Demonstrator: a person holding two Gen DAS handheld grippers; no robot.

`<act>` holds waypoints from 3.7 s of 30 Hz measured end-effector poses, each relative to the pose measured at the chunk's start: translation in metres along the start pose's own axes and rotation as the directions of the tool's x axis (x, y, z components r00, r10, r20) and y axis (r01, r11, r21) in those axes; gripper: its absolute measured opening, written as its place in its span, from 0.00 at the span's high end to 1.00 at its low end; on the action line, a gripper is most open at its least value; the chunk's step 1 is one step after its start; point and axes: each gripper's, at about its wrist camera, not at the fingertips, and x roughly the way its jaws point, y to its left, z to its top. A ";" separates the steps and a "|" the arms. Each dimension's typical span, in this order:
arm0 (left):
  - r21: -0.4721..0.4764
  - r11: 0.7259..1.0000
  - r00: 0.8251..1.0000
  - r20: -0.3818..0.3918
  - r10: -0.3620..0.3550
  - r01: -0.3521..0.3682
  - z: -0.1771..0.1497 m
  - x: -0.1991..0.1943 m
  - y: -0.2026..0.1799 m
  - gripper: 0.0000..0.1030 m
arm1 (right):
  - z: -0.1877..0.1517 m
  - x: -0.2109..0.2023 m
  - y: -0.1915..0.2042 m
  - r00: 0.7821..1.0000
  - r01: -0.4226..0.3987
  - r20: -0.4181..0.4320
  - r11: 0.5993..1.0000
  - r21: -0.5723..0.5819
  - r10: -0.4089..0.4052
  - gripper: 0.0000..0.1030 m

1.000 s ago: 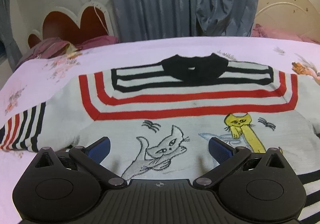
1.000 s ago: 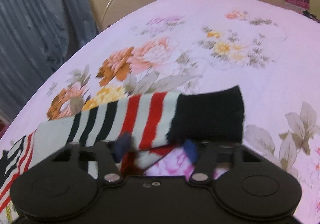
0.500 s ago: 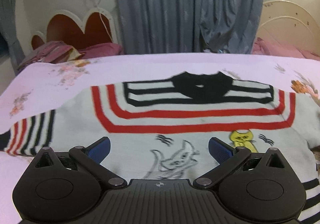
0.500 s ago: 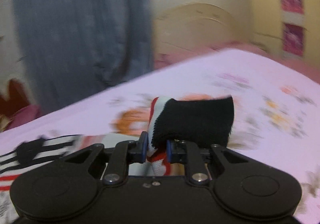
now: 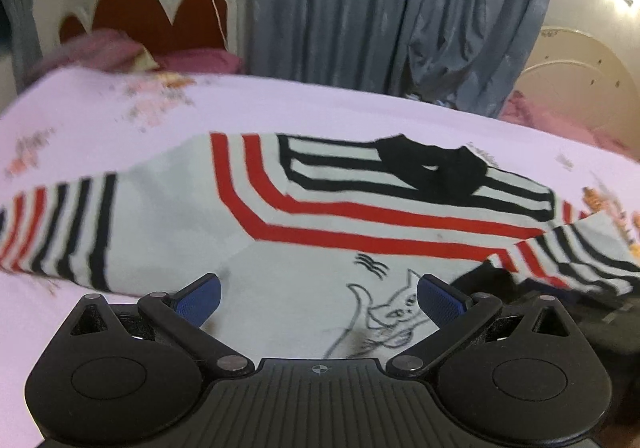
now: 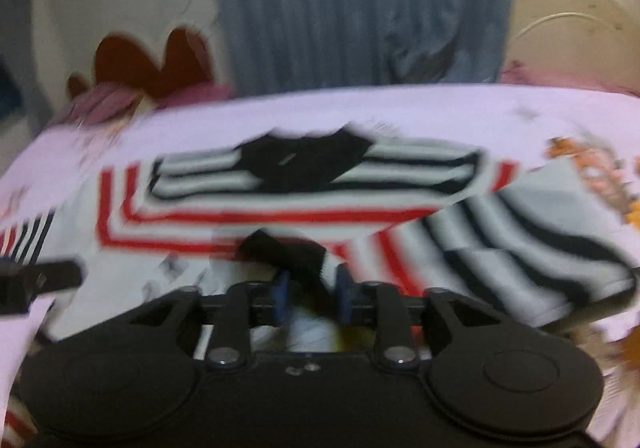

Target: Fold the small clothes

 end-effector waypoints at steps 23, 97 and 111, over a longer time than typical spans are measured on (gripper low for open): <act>-0.179 0.888 0.879 -0.154 -0.451 0.424 -0.025 0.085 -0.082 0.72 | -0.053 -0.067 -0.104 0.950 0.305 0.020 0.940 0.150 -0.311 0.45; 0.060 0.984 0.986 -0.012 -0.168 0.168 -0.001 0.088 -0.040 0.43 | 0.041 0.034 -0.129 0.967 0.253 0.009 0.964 0.078 -0.254 0.75; 0.063 0.987 0.989 -0.042 -0.142 0.145 0.004 0.070 -0.031 0.40 | 0.007 0.029 -0.060 0.975 0.206 -0.071 0.977 -0.044 -0.209 0.69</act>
